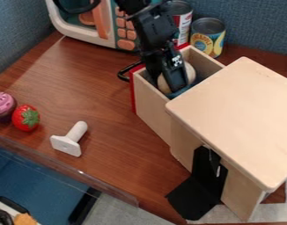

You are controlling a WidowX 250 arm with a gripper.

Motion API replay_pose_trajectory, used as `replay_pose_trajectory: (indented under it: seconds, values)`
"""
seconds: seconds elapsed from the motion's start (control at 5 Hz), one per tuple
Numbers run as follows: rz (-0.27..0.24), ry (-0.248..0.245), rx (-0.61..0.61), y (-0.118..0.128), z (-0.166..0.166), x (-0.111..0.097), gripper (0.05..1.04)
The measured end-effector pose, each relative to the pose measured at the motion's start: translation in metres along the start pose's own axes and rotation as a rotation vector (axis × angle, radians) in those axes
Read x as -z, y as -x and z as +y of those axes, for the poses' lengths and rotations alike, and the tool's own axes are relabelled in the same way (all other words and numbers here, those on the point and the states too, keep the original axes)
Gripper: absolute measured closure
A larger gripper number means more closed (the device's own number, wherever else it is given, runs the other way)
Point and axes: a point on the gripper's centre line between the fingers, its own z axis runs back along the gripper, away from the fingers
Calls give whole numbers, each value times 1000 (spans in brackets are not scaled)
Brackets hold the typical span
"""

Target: Take the pale-white color object from the left most corner of the table and put it in the drawer

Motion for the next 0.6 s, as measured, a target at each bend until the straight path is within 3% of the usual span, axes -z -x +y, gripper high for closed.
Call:
replay_pose_trajectory:
  seconds: [0.2,0.6]
  values:
    - [53,-8,126,-2,-8,5,75]
    - [34,-125,261,7,-27,-31,83]
